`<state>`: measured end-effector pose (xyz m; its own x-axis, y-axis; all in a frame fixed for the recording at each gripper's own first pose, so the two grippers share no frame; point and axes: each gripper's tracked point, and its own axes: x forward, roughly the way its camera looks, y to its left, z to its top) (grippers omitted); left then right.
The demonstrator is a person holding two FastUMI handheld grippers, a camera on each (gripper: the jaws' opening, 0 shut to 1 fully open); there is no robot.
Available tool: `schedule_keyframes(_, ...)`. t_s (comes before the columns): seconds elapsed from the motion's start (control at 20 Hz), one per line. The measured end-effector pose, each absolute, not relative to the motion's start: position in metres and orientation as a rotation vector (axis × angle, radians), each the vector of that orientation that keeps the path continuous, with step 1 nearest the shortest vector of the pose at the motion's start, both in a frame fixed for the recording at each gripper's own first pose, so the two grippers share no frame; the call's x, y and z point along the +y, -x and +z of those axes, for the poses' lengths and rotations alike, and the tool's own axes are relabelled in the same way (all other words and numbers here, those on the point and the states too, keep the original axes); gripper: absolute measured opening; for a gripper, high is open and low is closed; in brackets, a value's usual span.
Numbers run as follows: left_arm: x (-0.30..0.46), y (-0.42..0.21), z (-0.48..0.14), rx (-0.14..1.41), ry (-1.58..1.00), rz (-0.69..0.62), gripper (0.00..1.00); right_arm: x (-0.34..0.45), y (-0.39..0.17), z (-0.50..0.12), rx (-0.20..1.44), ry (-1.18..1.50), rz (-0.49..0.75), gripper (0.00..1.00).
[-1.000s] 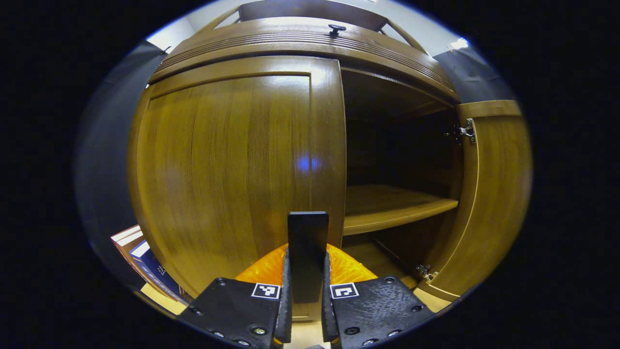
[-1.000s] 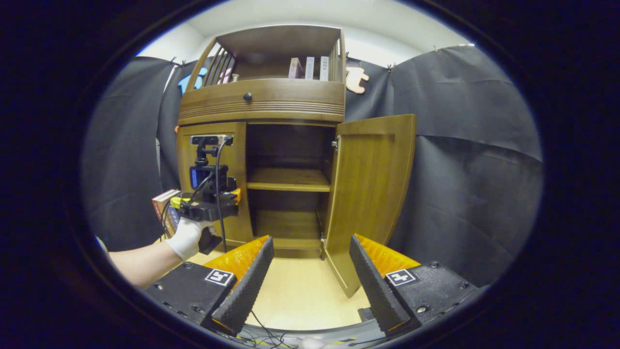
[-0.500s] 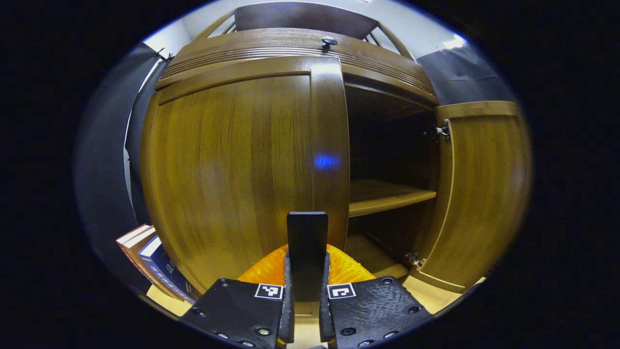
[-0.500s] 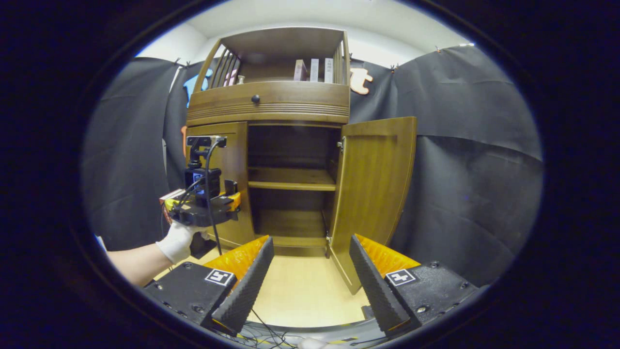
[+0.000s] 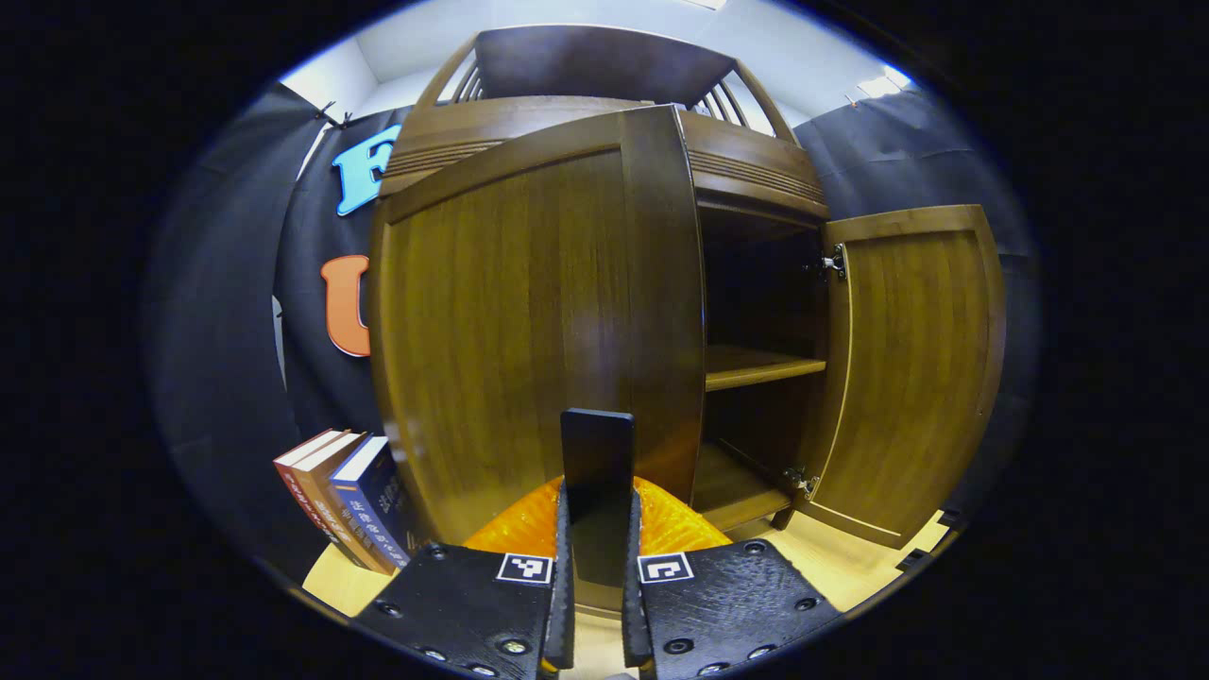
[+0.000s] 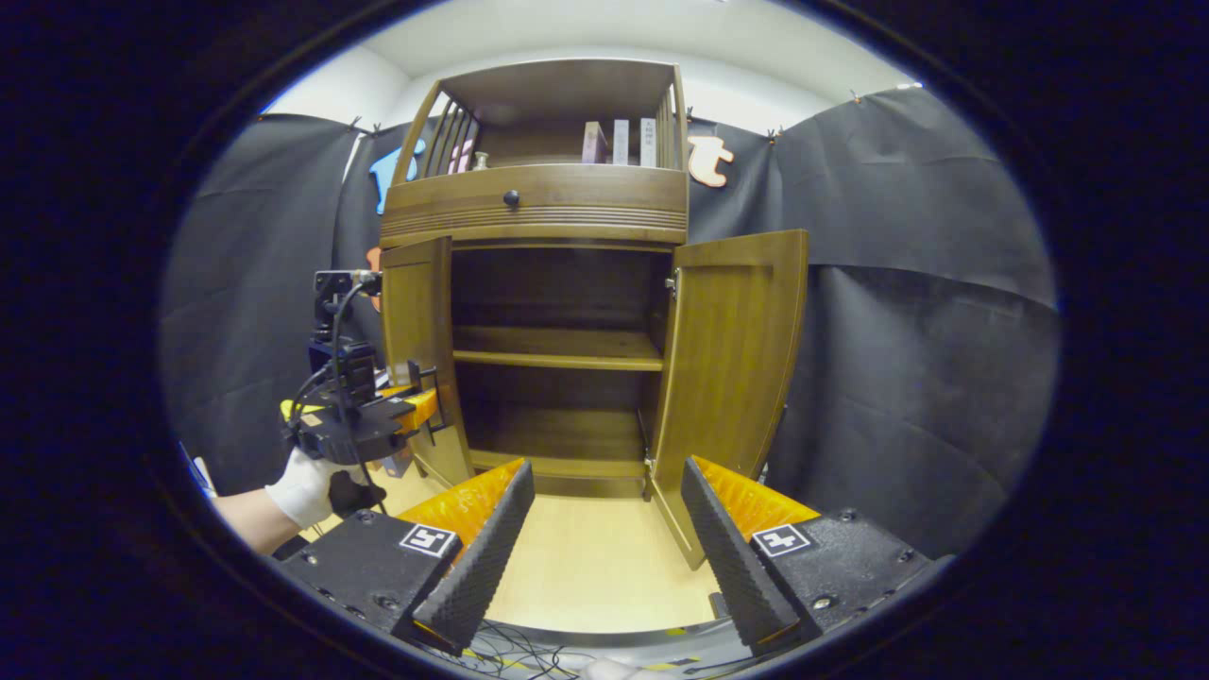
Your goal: Open the right door of the double-door shoe cabinet with the right hand, and open the left door with the left hand.
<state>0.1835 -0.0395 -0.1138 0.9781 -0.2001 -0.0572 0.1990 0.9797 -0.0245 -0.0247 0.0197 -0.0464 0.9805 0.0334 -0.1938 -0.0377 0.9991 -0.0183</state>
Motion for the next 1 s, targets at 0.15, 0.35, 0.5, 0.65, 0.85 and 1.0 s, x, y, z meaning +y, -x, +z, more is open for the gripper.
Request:
schedule_keyframes(0.15,-0.017,-0.166,-0.117,0.059,0.021,-0.172,0.19,0.024,0.028,-0.044,0.189,0.022,0.058,0.99)
schedule_keyframes(0.35,0.015,-0.144,-0.12,0.056,0.028,-0.128,0.27,0.038,0.033,-0.042,0.176,0.054,0.096,0.99)
schedule_keyframes(0.5,0.042,-0.133,-0.123,0.061,0.044,-0.1,0.1,0.052,0.036,-0.044,0.174,0.069,0.14,0.99)
schedule_keyframes(0.65,0.059,-0.125,-0.126,0.073,0.049,-0.085,0.1,0.067,0.038,-0.045,0.178,0.073,0.184,0.99)
schedule_keyframes(0.85,0.091,-0.119,-0.13,0.079,0.047,-0.043,0.0,0.079,0.04,-0.045,0.177,0.072,0.221,0.99)
schedule_keyframes(1.0,0.113,-0.116,-0.132,0.078,0.067,-0.045,0.0,0.084,0.039,-0.046,0.177,0.071,0.237,0.99)
